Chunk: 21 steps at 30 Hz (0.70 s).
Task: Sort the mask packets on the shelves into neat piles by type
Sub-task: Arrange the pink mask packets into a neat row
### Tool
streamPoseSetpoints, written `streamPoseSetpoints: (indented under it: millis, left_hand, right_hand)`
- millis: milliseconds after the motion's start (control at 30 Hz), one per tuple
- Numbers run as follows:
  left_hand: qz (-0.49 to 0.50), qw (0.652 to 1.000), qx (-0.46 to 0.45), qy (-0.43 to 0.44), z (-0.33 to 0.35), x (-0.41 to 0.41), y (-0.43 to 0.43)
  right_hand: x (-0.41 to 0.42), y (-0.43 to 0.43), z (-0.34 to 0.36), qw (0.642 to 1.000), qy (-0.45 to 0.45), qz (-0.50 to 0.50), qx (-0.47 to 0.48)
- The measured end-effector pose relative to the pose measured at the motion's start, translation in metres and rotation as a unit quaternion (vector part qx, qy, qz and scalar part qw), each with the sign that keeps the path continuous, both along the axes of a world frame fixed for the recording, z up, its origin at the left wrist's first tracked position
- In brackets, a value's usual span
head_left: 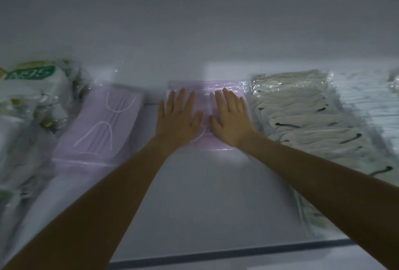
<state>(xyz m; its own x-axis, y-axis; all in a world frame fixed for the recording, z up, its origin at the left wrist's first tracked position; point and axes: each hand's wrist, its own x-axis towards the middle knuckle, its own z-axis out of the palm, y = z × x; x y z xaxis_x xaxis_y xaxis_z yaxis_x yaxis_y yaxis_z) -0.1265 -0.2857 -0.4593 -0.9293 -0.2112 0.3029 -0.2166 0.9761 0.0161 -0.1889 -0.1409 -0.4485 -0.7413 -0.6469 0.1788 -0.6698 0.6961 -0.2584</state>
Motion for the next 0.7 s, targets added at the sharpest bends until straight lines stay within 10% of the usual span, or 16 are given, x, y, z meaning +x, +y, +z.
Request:
streamPoseSetpoints:
  millis: [100, 433, 600, 700]
  left_hand:
    - [0.065, 0.996, 0.032, 0.046, 0.033, 0.024, -0.029]
    - [0.097, 0.984, 0.140, -0.049, 0.019, 0.138, -0.090]
    - [0.105, 0.993, -0.026, -0.050, 0.021, 0.158, -0.081]
    - [0.064, 0.983, 0.161, -0.059, 0.010, 0.168, -0.084]
  right_hand:
    - [0.031, -0.023, 0.012, 0.984, -0.073, 0.020, -0.161]
    - [0.145, -0.111, 0.018, 0.907, -0.379, 0.013, -0.181]
    - [0.162, -0.122, 0.032, 0.842, -0.479, -0.057, -0.243]
    - [0.164, -0.124, 0.034, 0.792, -0.528, -0.082, -0.296]
